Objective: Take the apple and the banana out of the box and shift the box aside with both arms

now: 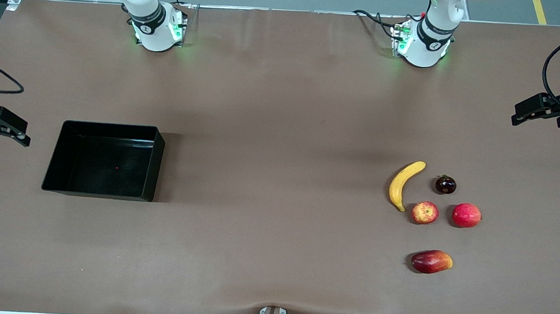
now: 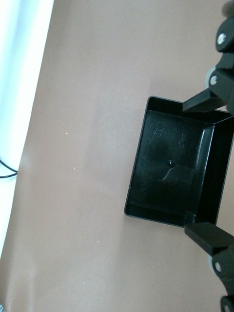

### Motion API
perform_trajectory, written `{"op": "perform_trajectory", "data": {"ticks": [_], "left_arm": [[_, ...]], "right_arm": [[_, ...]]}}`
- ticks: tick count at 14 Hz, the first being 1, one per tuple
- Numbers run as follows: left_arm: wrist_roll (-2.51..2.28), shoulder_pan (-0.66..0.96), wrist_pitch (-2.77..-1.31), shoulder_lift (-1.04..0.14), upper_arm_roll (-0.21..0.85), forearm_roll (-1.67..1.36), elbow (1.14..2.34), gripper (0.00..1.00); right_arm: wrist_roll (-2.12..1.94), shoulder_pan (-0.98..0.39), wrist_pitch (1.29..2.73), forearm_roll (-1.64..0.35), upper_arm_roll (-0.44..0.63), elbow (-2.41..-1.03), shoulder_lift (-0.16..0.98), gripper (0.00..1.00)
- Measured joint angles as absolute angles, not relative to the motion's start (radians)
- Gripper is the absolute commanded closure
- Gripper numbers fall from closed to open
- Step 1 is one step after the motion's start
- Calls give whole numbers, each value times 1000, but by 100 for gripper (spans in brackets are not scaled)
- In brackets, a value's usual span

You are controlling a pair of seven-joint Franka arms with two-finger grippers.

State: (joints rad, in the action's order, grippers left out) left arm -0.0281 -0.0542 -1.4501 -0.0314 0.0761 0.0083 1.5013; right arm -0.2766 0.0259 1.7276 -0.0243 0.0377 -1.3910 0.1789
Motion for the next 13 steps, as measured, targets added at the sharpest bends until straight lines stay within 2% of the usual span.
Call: {"op": "perform_trajectory", "data": {"ticks": [7,13], "left_arm": [[-27,-54,-1450,-31,75,8,1501,0],[-27,-55,-1450,-31,75,8,1501,0]], "right_arm": [[-277,24,1685,-23,24,-1375,86,0],[-277,22,1647,-23,21,-1382,75,0]]}}
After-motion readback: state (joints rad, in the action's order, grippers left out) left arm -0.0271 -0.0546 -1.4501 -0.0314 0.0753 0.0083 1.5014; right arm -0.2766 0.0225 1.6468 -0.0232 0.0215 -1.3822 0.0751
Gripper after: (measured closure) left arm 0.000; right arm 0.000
